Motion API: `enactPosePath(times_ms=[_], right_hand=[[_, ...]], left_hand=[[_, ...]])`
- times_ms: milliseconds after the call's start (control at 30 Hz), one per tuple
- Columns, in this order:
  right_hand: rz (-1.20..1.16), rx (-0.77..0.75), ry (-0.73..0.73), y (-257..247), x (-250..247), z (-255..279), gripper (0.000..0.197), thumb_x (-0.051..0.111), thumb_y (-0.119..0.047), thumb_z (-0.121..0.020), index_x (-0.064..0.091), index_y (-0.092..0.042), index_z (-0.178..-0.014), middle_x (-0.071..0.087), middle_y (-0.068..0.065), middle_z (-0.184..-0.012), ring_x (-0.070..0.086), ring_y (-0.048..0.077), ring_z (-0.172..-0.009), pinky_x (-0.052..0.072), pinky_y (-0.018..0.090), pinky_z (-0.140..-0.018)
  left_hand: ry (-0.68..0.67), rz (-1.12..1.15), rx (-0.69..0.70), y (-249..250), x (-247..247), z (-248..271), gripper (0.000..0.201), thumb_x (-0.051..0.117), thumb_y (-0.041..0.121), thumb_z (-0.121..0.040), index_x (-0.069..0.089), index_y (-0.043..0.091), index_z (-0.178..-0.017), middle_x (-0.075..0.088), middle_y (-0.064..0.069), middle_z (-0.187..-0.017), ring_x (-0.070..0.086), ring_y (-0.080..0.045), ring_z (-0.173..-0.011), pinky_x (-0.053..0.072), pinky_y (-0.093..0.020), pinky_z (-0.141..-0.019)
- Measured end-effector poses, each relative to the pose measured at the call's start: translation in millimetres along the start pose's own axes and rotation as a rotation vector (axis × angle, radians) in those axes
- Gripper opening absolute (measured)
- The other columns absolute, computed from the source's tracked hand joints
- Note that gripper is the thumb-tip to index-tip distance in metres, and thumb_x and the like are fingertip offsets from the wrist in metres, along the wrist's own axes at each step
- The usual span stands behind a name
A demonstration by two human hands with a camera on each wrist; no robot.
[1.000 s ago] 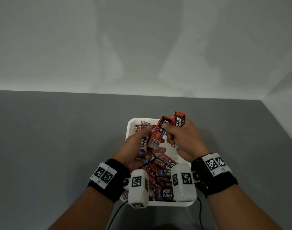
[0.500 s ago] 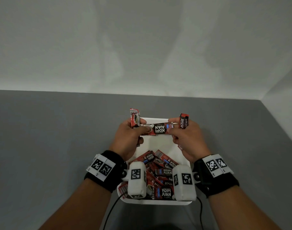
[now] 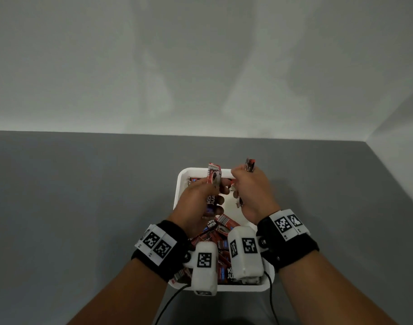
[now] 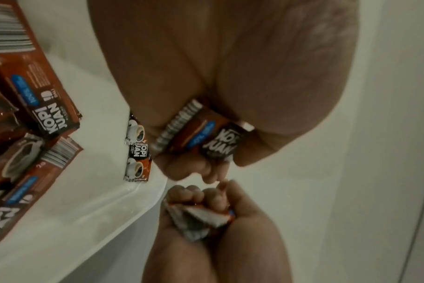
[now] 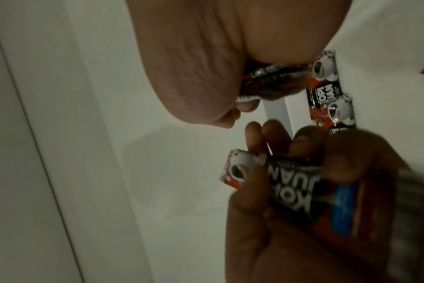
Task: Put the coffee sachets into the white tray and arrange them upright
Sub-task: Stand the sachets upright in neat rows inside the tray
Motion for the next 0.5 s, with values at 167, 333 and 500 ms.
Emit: enactPosePath(times_ms=[167, 333, 500], right_hand=[[-0.012, -0.054, -0.115, -8, -7, 8, 0.018, 0.061, -0.016, -0.099, 0.064, -0.015, -0.081, 0.053, -0.001, -0.058, 0.042, 0.015, -0.050, 0.036, 0.029, -0.048], [0.043, -0.066, -0.168, -9, -6, 10, 0.014, 0.070, -0.010, -0.091, 0.069, 0.004, -0.095, 0.055, 0.006, -0.064, 0.039, 0.013, -0.047, 0.033, 0.026, -0.045], [0.080, -0.049, -0.069, -5, -20, 7, 0.015, 0.074, -0.007, -0.088, 0.062, -0.004, -0.079, 0.051, 0.003, -0.060, 0.039, 0.012, -0.046, 0.032, 0.028, -0.049]], left_hand=[[-0.024, -0.009, -0.034, 5, -9, 1, 0.029, 0.045, 0.017, -0.107, 0.065, -0.001, -0.118, 0.073, -0.015, -0.092, 0.071, -0.024, -0.072, 0.059, -0.035, -0.061], [-0.074, -0.169, -0.023, 6, -7, 6, 0.017, 0.054, 0.018, -0.104, 0.068, 0.008, -0.105, 0.072, -0.013, -0.087, 0.068, -0.020, -0.065, 0.052, -0.027, -0.052], [0.091, -0.076, 0.051, 8, -24, -1, 0.010, 0.061, -0.004, -0.093, 0.064, 0.002, -0.101, 0.073, -0.011, -0.083, 0.066, -0.016, -0.062, 0.046, -0.022, -0.046]])
Point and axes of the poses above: each hand's wrist, its own z-axis away from the middle knuckle, its own x-axis out of the palm, y = z × x, the point moved 4 cm from there along -z, towards the middle knuckle
